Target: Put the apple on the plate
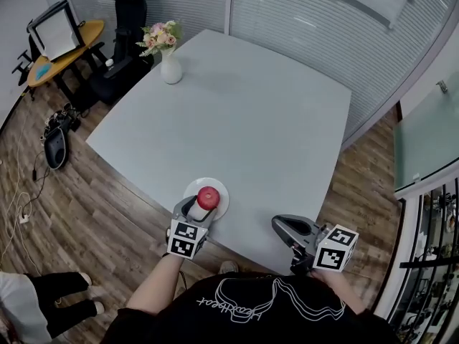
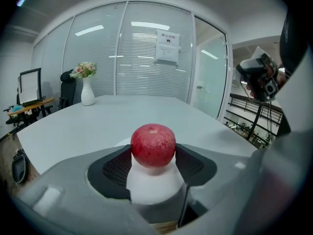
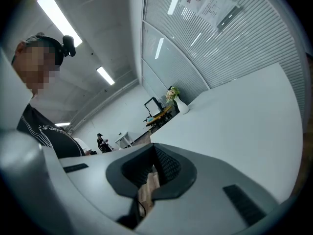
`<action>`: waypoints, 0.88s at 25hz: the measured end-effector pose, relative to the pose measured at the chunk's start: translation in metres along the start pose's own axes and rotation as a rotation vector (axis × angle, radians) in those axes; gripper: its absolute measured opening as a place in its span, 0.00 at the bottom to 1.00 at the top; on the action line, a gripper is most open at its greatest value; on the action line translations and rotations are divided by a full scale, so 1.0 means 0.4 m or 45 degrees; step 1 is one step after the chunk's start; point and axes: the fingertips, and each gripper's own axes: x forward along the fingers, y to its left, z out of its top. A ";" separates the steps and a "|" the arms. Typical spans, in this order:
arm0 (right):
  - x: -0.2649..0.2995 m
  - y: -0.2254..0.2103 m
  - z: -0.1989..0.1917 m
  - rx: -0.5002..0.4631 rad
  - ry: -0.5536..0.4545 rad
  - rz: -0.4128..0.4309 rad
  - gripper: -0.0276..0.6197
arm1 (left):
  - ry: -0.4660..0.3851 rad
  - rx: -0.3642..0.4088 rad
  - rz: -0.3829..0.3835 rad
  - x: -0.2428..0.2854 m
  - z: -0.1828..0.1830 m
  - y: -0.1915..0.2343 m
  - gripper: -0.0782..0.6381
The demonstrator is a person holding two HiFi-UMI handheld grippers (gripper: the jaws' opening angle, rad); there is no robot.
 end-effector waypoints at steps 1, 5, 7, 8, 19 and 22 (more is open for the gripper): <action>0.002 -0.001 -0.002 0.001 0.005 -0.001 0.06 | 0.003 0.004 0.001 0.002 -0.004 0.001 0.51; 0.007 -0.006 0.000 0.001 0.019 0.000 0.06 | 0.027 0.028 0.016 0.015 -0.024 0.009 0.51; 0.008 -0.009 0.002 0.003 0.020 -0.004 0.06 | 0.029 0.034 0.013 0.020 -0.027 0.008 0.51; 0.010 -0.010 0.003 0.005 0.021 -0.004 0.06 | 0.027 0.035 0.011 0.021 -0.029 0.007 0.51; 0.023 -0.003 -0.010 0.026 0.050 0.010 0.06 | 0.026 0.046 -0.013 0.024 -0.044 0.009 0.51; 0.030 0.000 -0.009 0.022 0.059 0.015 0.06 | 0.034 0.027 -0.046 0.021 -0.053 0.004 0.53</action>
